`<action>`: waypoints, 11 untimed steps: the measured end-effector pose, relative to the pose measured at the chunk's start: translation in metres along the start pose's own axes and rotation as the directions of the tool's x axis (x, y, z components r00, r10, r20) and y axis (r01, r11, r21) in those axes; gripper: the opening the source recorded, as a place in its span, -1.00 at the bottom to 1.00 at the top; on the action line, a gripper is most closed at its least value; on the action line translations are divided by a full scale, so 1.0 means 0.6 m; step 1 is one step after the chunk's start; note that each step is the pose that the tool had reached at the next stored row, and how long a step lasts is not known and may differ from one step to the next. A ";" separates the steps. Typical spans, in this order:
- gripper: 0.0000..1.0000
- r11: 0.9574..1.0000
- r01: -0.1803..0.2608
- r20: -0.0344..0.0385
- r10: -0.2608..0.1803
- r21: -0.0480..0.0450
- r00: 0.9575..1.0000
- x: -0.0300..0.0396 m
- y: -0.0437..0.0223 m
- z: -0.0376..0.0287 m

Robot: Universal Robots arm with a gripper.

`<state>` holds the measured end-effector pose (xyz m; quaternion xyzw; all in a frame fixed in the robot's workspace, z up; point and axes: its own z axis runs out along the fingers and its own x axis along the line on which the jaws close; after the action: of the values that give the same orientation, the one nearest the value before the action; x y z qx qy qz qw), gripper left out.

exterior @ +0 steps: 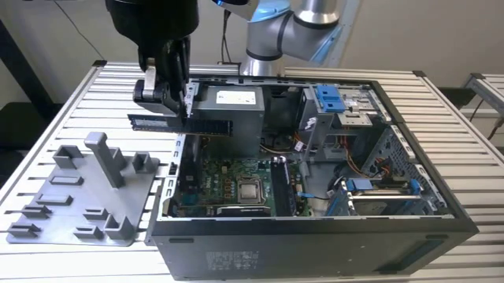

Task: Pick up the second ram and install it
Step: 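Pick up the second ram and move it above second insertion slot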

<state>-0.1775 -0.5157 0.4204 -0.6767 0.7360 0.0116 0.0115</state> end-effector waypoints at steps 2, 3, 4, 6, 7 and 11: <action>-0.73 1.000 0.000 0.000 0.000 0.000 1.000 -0.001 -0.010 0.000; -0.73 1.000 0.000 0.000 0.000 0.000 1.000 -0.001 -0.015 0.000; -0.73 1.000 0.000 0.000 0.000 0.000 1.000 -0.002 -0.020 0.000; -0.73 1.000 0.000 0.000 0.000 0.000 1.000 -0.003 -0.031 0.000; -0.73 1.000 0.000 0.000 0.000 0.000 1.000 -0.003 -0.036 0.000; -0.73 1.000 0.000 0.000 0.000 0.000 1.000 -0.005 -0.057 0.000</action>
<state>-0.1433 -0.5157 0.4204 -0.6768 0.7360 0.0117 0.0115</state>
